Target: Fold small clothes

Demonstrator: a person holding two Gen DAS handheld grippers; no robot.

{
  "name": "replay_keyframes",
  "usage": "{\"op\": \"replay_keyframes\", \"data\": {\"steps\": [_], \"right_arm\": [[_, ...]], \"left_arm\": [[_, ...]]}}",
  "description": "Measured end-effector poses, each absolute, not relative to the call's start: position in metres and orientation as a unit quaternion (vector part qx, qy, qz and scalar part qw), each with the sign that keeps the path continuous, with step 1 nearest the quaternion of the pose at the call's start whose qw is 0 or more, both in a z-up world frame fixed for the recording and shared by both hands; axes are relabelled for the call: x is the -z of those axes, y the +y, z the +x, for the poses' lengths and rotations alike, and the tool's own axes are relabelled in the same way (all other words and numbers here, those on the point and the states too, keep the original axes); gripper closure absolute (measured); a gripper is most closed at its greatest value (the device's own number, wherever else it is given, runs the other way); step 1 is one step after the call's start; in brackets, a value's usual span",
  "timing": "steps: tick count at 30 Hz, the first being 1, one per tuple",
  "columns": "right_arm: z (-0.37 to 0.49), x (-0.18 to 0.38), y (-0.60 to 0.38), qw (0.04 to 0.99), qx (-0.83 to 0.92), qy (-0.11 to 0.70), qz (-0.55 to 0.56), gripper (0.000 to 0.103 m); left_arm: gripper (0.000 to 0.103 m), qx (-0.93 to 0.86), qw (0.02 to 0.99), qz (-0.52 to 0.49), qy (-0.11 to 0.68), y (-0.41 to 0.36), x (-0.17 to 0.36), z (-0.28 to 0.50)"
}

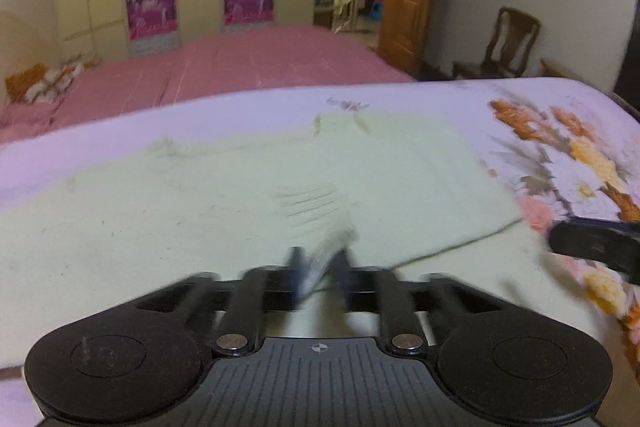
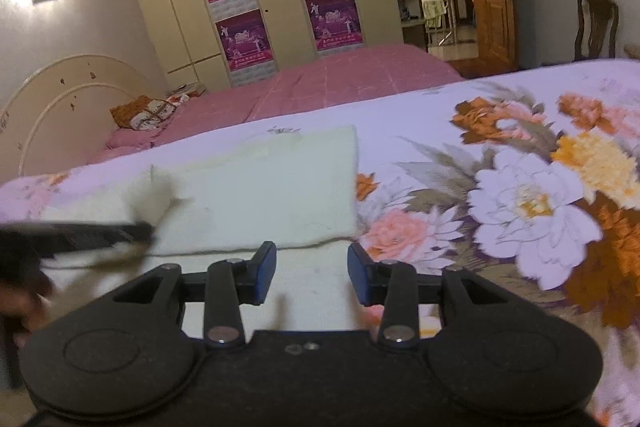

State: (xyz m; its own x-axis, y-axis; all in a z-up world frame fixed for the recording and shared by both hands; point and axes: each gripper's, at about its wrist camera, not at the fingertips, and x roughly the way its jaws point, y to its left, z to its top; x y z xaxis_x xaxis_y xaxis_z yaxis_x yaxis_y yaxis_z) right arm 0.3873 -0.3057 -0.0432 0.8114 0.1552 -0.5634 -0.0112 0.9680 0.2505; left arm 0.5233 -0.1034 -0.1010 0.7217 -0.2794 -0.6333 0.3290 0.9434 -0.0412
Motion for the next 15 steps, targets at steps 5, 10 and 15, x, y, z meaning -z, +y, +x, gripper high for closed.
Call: {"op": "replay_keyframes", "data": {"steps": [5, 10, 15], "right_arm": [[0.409, 0.04, -0.287, 0.934, -0.085, 0.31, 0.157, 0.063], [0.443, 0.052, -0.261, 0.91, -0.122, 0.336, 0.212, 0.062], [0.473, 0.07, -0.235, 0.894, -0.129, 0.365, 0.224, 0.064]], "left_arm": [[0.065, 0.093, 0.949, -0.008, 0.302, -0.04, 0.081, 0.47], [0.065, -0.036, 0.952, -0.04, 0.301, 0.047, 0.086, 0.424], [0.065, -0.06, 0.944, -0.057, 0.318, 0.085, 0.089, 0.404]]}}
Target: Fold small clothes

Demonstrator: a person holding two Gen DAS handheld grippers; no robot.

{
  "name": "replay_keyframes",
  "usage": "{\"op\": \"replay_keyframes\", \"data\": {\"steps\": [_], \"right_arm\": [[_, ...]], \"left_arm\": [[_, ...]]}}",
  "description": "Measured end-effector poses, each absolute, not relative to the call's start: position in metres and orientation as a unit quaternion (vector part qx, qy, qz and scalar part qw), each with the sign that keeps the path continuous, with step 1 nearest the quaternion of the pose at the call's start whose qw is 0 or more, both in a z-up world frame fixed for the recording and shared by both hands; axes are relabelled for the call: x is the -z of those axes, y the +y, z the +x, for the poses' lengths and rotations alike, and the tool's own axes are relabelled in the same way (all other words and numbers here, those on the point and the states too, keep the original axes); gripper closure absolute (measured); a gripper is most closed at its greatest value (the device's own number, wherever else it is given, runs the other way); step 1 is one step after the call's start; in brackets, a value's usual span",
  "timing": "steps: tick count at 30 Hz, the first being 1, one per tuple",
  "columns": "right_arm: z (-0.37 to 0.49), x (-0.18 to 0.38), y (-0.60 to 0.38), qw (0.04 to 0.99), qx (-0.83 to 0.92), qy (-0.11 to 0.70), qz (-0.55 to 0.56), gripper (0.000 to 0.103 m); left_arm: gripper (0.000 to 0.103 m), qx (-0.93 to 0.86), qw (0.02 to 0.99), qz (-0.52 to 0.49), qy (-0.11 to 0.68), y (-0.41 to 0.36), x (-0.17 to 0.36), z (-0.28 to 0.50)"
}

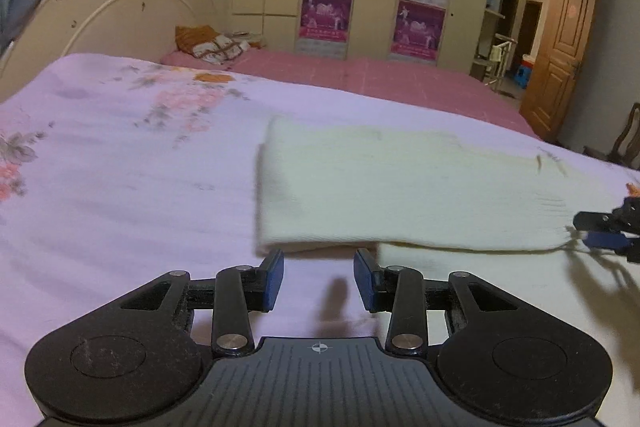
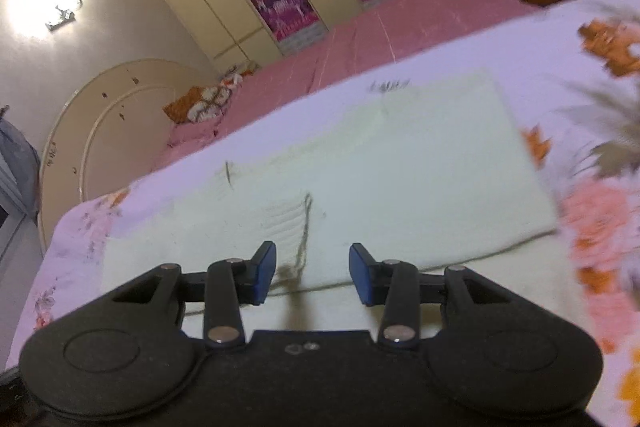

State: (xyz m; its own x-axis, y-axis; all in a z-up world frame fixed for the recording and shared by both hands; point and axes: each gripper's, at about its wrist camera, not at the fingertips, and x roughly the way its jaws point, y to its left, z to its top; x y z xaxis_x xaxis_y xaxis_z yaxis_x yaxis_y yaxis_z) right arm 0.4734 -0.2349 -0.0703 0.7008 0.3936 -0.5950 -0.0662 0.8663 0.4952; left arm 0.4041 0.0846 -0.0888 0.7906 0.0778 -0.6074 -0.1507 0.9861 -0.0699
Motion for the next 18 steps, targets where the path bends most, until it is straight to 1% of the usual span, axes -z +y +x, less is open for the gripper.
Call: {"op": "replay_keyframes", "data": {"steps": [1, 3, 5, 7, 10, 13, 18], "right_arm": [[0.477, 0.072, -0.228, 0.895, -0.131, 0.367, 0.217, 0.064], [0.481, 0.071, -0.216, 0.9, -0.13, 0.37, 0.189, 0.069], [0.485, 0.068, -0.205, 0.903, -0.136, 0.374, 0.162, 0.095], [0.485, 0.059, -0.201, 0.912, -0.141, 0.359, 0.141, 0.096], [0.476, 0.035, -0.204, 0.933, -0.141, 0.308, 0.122, 0.097], [0.469, 0.015, -0.218, 0.945, -0.131, 0.276, 0.118, 0.097], [0.473, 0.009, -0.252, 0.949, -0.101, 0.271, 0.123, 0.097]], "left_arm": [[0.065, -0.059, 0.942, -0.06, 0.326, 0.086, 0.089, 0.404], [0.065, -0.058, 0.936, -0.069, 0.34, 0.086, 0.095, 0.408], [0.065, -0.057, 0.935, -0.075, 0.343, 0.087, 0.098, 0.414], [0.064, -0.049, 0.937, -0.079, 0.336, 0.071, 0.103, 0.425], [0.064, -0.035, 0.943, -0.088, 0.319, 0.065, 0.103, 0.436], [0.065, -0.036, 0.938, -0.08, 0.335, 0.064, 0.113, 0.456], [0.065, -0.033, 0.94, -0.088, 0.329, 0.066, 0.114, 0.462]]}}
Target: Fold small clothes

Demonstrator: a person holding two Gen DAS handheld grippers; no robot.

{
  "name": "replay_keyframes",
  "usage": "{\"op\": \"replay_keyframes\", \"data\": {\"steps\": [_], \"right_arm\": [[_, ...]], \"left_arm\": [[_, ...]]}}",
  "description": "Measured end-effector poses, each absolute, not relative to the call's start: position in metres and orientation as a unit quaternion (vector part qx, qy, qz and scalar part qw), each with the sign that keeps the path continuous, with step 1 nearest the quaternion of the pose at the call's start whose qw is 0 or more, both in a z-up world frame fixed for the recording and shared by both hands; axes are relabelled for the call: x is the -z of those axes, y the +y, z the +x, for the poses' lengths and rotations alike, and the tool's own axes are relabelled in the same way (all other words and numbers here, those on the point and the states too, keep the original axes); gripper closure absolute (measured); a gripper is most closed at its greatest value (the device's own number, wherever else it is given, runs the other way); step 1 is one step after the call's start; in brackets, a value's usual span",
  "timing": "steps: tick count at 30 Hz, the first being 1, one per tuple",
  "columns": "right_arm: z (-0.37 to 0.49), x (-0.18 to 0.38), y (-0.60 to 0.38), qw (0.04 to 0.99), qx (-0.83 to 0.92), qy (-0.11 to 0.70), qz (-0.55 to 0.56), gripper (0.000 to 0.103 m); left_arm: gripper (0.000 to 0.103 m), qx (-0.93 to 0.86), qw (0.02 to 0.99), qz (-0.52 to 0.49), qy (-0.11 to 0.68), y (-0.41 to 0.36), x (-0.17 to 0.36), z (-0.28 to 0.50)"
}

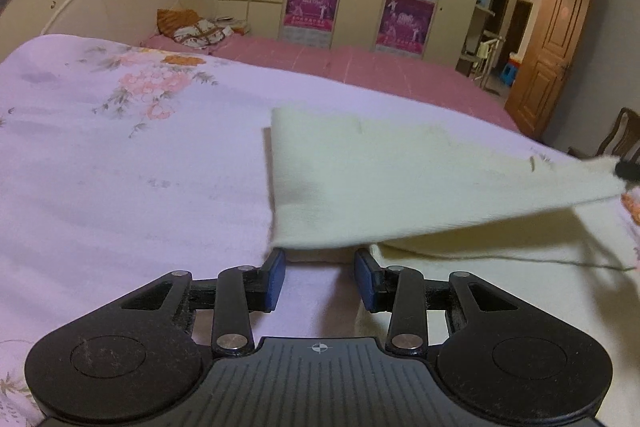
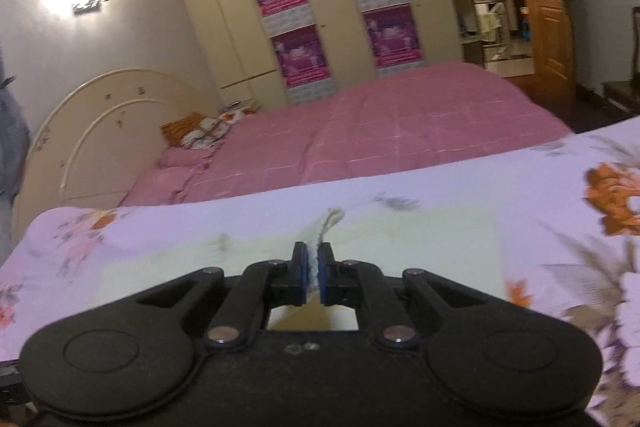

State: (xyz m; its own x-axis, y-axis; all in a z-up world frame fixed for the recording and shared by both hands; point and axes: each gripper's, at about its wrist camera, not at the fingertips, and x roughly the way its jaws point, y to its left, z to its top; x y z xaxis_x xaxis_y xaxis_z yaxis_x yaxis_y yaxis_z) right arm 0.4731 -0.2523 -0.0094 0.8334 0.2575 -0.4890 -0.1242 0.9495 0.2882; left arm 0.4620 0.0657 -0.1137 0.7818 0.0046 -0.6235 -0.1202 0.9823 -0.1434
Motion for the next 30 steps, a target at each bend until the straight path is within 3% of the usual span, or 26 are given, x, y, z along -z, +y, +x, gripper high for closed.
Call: {"op": "replay_keyframes", "data": {"steps": [13, 21, 30], "right_arm": [[0.467, 0.024, -0.271, 0.949, -0.072, 0.281, 0.126, 0.097], [0.466, 0.029, -0.279, 0.949, -0.061, 0.284, 0.125, 0.097], [0.455, 0.036, -0.303, 0.95, -0.04, 0.285, 0.125, 0.097]], "left_arm": [[0.065, -0.024, 0.946, -0.122, 0.299, 0.075, 0.105, 0.463], [0.065, -0.032, 0.935, -0.093, 0.34, 0.067, 0.126, 0.485], [0.065, -0.035, 0.937, -0.104, 0.332, 0.074, 0.128, 0.494]]}}
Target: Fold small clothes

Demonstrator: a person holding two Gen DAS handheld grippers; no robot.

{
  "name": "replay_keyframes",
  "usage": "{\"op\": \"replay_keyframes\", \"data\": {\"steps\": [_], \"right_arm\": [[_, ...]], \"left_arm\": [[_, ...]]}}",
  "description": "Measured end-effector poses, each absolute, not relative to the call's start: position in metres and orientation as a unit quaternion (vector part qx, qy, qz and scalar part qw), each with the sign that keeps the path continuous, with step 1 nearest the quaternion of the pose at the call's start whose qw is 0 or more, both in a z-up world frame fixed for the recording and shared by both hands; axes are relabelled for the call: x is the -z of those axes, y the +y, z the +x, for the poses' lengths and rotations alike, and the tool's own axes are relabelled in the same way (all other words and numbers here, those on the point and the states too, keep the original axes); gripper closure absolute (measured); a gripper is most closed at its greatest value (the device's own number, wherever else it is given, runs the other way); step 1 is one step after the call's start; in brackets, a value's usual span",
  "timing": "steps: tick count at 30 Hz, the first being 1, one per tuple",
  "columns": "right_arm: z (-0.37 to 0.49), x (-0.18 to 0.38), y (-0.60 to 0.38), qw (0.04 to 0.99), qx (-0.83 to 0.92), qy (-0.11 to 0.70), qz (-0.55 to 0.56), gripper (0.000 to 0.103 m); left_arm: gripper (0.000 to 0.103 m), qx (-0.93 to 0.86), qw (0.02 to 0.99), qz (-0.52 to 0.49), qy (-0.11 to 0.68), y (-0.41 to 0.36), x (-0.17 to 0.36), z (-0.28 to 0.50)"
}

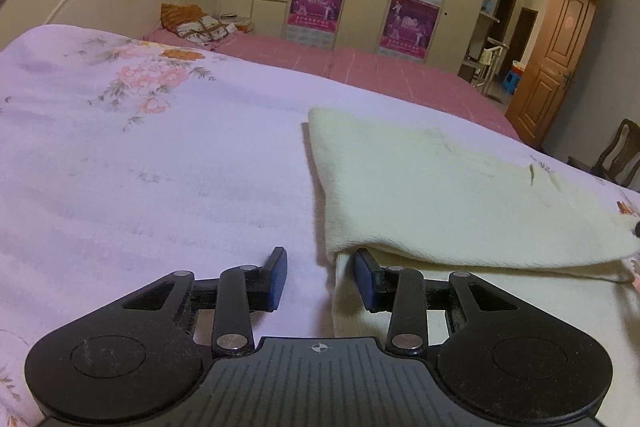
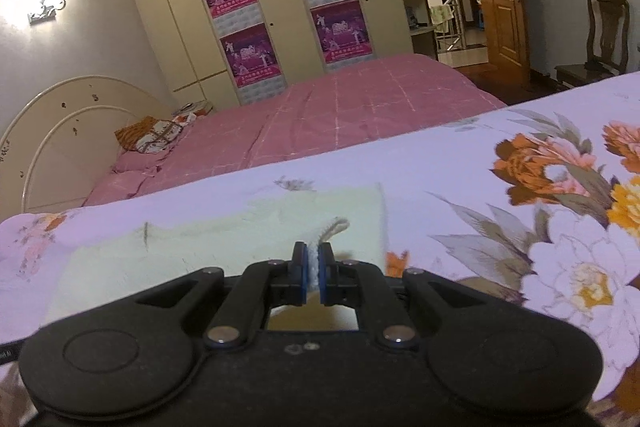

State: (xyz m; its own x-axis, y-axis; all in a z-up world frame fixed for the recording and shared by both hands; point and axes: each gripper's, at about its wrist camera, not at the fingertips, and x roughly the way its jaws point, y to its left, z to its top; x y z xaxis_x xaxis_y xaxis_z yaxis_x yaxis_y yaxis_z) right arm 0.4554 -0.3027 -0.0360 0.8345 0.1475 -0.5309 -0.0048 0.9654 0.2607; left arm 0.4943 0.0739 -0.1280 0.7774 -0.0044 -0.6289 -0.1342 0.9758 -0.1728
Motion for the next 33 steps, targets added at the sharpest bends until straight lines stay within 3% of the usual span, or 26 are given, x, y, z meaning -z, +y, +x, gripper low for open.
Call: {"op": "replay_keyframes", "data": {"steps": [26, 30, 33], "right_arm": [[0.449, 0.066, -0.316, 0.943, -0.016, 0.315, 0.107, 0.096], [0.442, 0.055, -0.305, 0.952, -0.006, 0.302, 0.052, 0.088], [0.442, 0.04, -0.281, 0.958, -0.051, 0.276, 0.063, 0.086]], "left_arm": [[0.065, -0.029, 0.937, -0.078, 0.34, 0.074, 0.131, 0.503], [0.065, -0.02, 0.965, -0.042, 0.259, 0.061, 0.096, 0.481], [0.064, 0.044, 0.96, -0.011, 0.276, 0.019, 0.096, 0.508]]}}
